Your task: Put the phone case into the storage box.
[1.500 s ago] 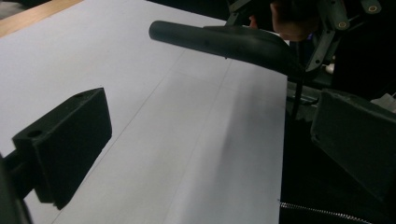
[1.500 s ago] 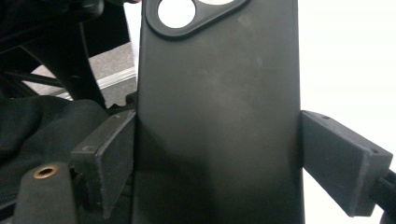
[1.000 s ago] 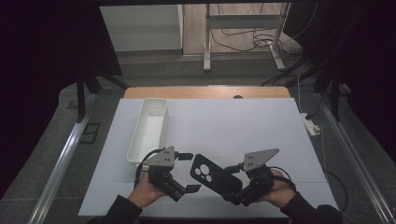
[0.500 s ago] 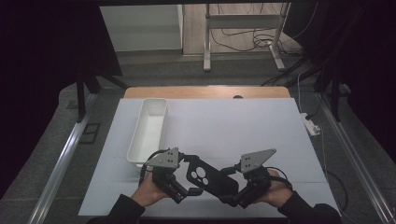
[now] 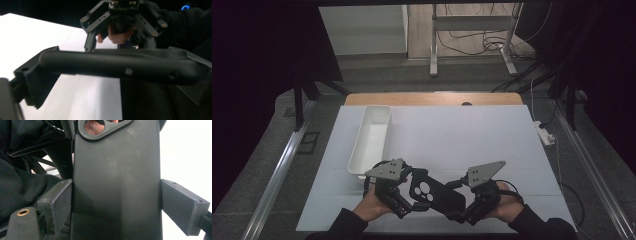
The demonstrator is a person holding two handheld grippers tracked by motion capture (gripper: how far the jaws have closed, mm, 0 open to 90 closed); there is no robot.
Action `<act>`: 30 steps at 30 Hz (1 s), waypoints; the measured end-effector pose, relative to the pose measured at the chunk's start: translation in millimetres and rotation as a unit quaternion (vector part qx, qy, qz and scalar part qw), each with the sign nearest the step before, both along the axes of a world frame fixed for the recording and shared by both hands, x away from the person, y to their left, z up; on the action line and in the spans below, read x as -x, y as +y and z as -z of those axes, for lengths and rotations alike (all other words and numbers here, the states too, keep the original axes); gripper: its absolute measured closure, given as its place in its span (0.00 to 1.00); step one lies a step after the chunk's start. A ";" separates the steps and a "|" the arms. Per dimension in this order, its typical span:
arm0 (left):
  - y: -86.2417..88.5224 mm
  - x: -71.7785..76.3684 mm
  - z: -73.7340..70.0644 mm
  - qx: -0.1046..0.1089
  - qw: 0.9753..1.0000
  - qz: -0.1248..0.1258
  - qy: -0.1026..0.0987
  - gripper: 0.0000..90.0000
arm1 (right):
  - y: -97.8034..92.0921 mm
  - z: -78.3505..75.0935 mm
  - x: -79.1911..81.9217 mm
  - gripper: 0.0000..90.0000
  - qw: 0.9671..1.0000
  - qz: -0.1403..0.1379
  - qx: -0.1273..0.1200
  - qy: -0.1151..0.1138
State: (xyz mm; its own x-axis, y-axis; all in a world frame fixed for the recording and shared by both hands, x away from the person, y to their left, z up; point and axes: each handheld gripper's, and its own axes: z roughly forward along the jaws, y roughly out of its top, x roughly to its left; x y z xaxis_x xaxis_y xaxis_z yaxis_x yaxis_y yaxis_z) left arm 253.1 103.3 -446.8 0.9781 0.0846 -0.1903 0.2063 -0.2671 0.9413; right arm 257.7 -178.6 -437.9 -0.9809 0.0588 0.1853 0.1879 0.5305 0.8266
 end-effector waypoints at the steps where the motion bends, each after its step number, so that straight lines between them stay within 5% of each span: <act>1: 0.0 0.2 0.0 0.002 1.000 0.003 0.001 0.06 | 0.3 0.2 0.3 0.16 1.000 -0.003 -0.002 0.000; 13: 2.2 0.9 -2.1 0.001 1.000 0.010 0.011 0.14 | 0.3 2.1 1.8 0.15 1.000 -0.014 0.000 -0.019; 23: 0.4 3.3 -6.4 -0.015 1.000 -0.009 0.015 0.16 | 0.9 3.6 1.3 0.13 0.999 -0.007 0.004 -0.038; 30: 2.2 1.4 -7.6 -0.032 0.999 -0.031 0.018 0.16 | 2.4 7.3 -0.3 0.05 0.998 0.014 0.028 -0.045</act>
